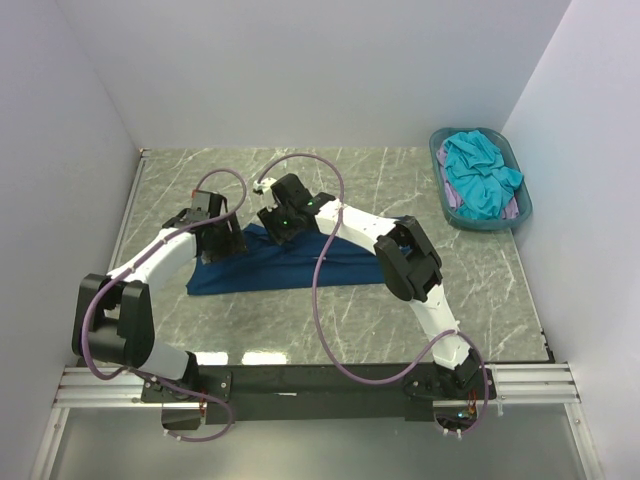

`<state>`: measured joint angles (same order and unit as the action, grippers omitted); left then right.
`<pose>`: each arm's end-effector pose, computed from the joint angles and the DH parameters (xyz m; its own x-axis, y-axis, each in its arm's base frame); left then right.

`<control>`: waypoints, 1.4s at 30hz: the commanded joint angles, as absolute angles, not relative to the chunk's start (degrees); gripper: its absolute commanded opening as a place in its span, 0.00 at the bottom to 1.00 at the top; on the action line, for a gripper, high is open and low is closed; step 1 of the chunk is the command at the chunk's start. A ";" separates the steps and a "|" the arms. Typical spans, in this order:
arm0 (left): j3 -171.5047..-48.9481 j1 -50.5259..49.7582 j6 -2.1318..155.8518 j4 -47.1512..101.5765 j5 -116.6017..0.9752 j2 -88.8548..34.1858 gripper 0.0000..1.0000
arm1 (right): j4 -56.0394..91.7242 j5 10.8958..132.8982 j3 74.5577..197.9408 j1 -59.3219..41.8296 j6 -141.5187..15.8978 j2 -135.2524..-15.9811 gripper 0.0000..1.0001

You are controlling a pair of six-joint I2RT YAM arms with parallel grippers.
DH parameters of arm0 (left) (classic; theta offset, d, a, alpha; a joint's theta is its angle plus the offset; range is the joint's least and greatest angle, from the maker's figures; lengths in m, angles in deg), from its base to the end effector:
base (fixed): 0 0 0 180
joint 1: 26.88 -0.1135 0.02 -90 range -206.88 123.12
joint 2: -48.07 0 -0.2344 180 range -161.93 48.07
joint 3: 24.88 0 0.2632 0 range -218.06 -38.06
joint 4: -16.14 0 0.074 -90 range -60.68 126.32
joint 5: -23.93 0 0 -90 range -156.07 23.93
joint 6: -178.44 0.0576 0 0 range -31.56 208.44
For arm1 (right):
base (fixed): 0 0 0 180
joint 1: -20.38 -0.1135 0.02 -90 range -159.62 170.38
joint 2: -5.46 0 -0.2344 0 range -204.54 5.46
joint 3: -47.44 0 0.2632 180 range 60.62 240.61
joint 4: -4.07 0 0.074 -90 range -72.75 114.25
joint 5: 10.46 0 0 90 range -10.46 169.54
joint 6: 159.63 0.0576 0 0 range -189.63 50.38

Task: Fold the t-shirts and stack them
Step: Fold the tshirt

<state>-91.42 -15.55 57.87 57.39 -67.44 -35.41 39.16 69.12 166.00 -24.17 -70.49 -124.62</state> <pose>0.3087 -0.0604 0.1579 -0.8110 -0.3560 -0.4642 -0.2653 0.9310 -0.2506 0.3622 0.3712 0.1453 -0.5061 -0.5190 -0.6889 -0.7862 0.6060 0.1211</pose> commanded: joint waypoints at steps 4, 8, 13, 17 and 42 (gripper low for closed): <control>-92.64 -16.42 58.82 56.47 -67.75 -34.72 0.71 | 37.38 66.88 167.67 -24.71 -70.15 -121.19 0.53; -92.46 -16.77 58.82 56.47 -67.83 -34.55 0.71 | 35.53 66.18 166.18 -24.97 -69.80 -119.78 0.56; -92.46 -17.21 58.73 56.39 -67.92 -34.37 0.71 | 35.53 64.86 167.05 -24.97 -69.71 -120.13 0.58; -92.29 -17.57 58.64 56.30 -67.57 -34.37 0.71 | 36.67 67.22 168.72 -25.50 -70.06 -121.54 0.61; -92.11 -17.83 58.82 56.39 -66.69 -34.37 0.71 | 40.36 67.59 173.56 -25.94 -72.79 -128.57 0.45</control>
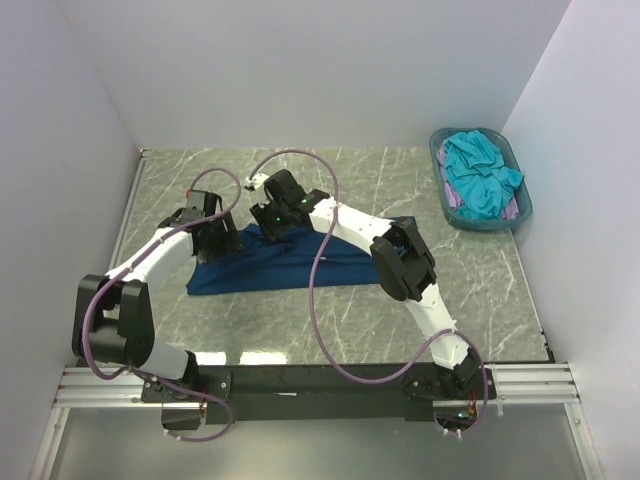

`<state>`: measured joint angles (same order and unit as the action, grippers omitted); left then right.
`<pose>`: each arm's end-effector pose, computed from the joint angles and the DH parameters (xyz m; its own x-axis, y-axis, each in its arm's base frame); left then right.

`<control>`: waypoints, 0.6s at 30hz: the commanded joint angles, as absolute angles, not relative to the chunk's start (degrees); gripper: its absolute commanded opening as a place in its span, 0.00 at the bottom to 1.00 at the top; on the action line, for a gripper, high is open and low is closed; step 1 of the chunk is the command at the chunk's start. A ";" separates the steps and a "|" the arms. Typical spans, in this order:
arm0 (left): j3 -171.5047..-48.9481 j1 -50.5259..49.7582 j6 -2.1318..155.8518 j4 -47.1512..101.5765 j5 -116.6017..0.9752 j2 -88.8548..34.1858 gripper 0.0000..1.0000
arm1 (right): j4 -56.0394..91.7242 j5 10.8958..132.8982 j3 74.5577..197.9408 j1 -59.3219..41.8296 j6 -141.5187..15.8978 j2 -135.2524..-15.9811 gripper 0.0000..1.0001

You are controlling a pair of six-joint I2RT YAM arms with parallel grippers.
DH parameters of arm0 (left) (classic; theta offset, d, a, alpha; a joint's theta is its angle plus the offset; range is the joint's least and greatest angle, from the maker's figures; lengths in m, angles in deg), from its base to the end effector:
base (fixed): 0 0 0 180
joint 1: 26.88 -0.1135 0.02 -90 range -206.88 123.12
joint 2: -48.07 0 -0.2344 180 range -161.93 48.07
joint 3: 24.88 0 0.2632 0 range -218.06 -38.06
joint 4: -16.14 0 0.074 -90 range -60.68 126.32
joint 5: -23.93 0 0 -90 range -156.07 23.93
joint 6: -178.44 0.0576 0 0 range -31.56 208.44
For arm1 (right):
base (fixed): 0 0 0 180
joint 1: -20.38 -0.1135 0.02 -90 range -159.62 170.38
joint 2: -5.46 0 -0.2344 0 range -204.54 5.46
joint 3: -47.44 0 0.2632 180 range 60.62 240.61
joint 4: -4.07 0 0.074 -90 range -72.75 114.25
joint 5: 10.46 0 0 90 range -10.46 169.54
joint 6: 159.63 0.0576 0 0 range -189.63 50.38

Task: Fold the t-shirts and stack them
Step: Fold the tshirt

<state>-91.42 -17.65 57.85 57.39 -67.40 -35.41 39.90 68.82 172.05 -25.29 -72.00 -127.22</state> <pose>0.3107 -0.0491 0.1579 -0.7975 -0.3858 -0.4638 -0.2992 0.9205 -0.2513 0.3652 0.3892 0.1583 -0.4512 -0.5200 -0.7253 -0.8159 0.5697 0.0991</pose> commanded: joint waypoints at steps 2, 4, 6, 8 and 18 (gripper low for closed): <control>-92.11 -17.83 58.91 56.30 -66.69 -34.37 0.70 | 40.10 67.84 173.12 -26.11 -72.79 -128.66 0.45; -92.02 -17.83 58.91 56.30 -66.60 -34.46 0.71 | 40.88 68.37 173.64 -26.29 -73.14 -129.18 0.46; -92.11 -17.83 58.91 56.39 -66.60 -34.54 0.70 | 41.15 69.16 174.17 -26.38 -73.23 -129.88 0.46; -92.02 -17.83 58.91 56.39 -66.60 -34.55 0.71 | 40.89 69.25 174.00 -26.38 -73.23 -129.98 0.46; -91.93 -17.83 58.73 56.47 -67.22 -34.55 0.71 | 40.10 71.98 175.49 -26.29 -74.46 -127.69 0.09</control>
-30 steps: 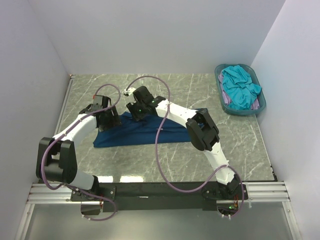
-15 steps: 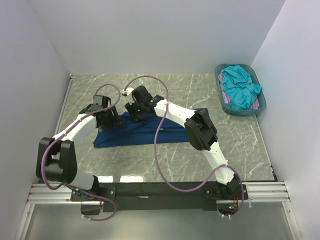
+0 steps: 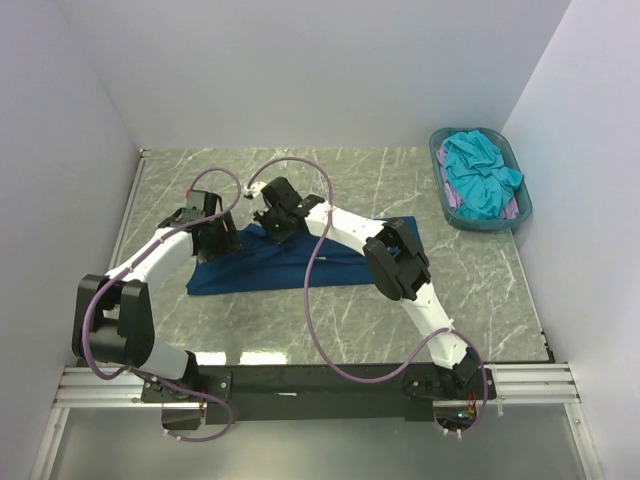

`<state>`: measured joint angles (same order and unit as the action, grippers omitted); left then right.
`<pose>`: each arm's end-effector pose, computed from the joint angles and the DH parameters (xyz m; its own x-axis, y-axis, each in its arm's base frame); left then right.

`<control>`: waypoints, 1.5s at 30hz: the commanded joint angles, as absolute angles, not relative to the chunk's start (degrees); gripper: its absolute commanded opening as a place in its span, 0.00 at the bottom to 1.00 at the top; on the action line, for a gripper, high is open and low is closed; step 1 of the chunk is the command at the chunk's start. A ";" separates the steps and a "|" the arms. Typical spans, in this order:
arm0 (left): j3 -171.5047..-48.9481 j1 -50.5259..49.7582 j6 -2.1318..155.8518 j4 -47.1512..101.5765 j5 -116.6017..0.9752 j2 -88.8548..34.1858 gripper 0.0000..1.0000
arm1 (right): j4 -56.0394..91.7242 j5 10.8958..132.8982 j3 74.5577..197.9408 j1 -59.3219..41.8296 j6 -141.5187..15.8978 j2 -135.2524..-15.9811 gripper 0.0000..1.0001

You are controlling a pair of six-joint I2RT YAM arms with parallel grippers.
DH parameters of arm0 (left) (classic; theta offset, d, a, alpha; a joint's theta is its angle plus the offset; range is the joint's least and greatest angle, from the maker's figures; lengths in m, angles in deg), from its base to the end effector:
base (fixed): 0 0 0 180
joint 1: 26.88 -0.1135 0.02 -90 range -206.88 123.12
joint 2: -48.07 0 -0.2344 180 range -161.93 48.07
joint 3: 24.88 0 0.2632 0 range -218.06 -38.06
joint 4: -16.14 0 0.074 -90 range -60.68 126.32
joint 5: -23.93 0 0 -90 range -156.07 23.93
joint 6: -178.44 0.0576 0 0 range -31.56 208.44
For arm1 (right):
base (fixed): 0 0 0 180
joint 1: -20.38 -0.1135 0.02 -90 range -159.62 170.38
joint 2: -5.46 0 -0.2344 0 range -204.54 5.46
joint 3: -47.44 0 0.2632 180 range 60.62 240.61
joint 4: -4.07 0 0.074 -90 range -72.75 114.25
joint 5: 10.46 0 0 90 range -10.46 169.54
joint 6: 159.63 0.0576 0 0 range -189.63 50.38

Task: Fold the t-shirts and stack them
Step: Fold the tshirt

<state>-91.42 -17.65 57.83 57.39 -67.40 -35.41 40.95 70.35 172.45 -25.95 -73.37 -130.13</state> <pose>0.3107 -0.0491 0.1579 -0.7974 -0.3862 -0.4637 -0.2995 0.9204 -0.2514 0.3625 0.3931 0.1328 -0.4562 -0.5712 -0.6823 -0.8201 0.5675 0.0733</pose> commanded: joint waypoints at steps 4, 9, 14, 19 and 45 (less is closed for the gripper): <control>-92.02 -17.83 58.64 56.56 -67.48 -34.81 0.71 | 38.96 73.30 176.98 -26.29 -76.03 -126.64 0.08; -92.02 -17.92 58.56 56.83 -67.48 -35.42 0.70 | 39.22 74.79 179.26 -26.29 -77.53 -128.56 0.08; -92.11 -17.92 58.12 57.09 -67.65 -36.21 0.70 | 38.43 75.93 179.10 -26.20 -77.71 -129.36 0.08; -92.11 -18.79 57.07 57.27 -67.83 -36.48 0.70 | 35.97 78.30 177.60 -26.20 -77.27 -129.18 0.08; -104.67 -24.25 61.90 59.46 -66.60 -51.77 0.44 | 32.28 76.11 175.14 -26.20 -76.57 -129.27 0.10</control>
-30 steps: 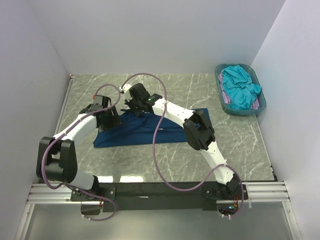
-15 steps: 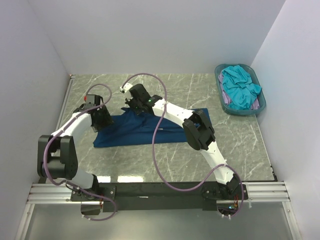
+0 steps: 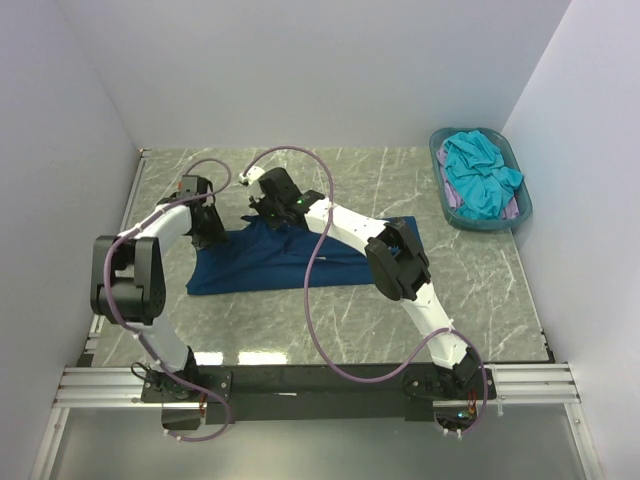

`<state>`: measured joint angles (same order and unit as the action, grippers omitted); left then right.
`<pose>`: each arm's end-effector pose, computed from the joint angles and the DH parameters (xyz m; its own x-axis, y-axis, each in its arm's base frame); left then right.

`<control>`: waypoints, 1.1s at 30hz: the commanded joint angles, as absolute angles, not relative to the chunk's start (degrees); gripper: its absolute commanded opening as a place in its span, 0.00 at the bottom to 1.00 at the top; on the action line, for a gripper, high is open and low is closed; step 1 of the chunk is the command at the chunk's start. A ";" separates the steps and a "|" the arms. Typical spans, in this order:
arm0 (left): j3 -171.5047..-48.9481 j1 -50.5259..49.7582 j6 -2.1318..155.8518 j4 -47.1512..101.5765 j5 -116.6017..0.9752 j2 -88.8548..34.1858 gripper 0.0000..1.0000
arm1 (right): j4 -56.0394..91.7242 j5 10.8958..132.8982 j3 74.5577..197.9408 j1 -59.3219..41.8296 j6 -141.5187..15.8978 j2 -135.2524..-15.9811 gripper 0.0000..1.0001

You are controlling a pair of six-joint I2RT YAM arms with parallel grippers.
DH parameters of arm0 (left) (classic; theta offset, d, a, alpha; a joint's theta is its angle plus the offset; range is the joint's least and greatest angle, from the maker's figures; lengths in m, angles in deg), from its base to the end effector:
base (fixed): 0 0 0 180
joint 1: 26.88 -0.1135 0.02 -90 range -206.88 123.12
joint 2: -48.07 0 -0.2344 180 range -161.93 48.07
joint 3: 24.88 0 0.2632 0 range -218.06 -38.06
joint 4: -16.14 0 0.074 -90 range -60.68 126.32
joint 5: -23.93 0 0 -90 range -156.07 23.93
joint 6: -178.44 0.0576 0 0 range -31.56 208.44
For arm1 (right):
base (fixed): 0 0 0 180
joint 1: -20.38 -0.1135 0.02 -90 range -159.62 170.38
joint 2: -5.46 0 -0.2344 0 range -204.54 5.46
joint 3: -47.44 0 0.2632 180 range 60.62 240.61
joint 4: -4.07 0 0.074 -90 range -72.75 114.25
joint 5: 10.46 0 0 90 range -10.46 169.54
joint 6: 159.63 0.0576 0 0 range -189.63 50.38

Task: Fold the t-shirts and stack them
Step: Fold the tshirt

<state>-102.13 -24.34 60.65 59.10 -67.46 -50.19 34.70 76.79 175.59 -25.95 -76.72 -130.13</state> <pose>0.3568 -0.0144 0.1329 -0.8098 -0.4306 -0.3984 -0.3887 0.9025 -0.1853 0.3791 0.4012 0.1623 -0.3301 -0.5244 -0.7849 -0.7954 0.6023 -0.0678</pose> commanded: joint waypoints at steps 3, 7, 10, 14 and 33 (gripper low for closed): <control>-105.99 -24.25 62.42 59.73 -66.51 -53.44 0.44 | 32.54 75.32 175.31 -26.11 -76.48 -129.36 0.10; -106.00 -23.90 62.77 59.64 -64.84 -54.93 0.44 | 33.06 74.88 175.66 -26.20 -76.74 -129.53 0.10; -106.00 -23.81 62.95 59.73 -64.67 -55.55 0.42 | 33.33 74.62 175.75 -26.20 -76.74 -129.54 0.10; -105.21 -23.63 63.04 59.38 -63.97 -54.85 0.31 | 33.33 74.62 175.66 -26.29 -76.75 -129.45 0.10; -101.78 -25.56 58.21 61.13 -74.42 -48.70 0.02 | 33.42 79.18 176.10 -25.85 -76.92 -128.83 0.11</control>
<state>-102.90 -24.34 60.01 60.69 -70.74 -51.19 34.81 77.19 175.55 -25.92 -76.74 -130.13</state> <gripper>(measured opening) 0.021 0.112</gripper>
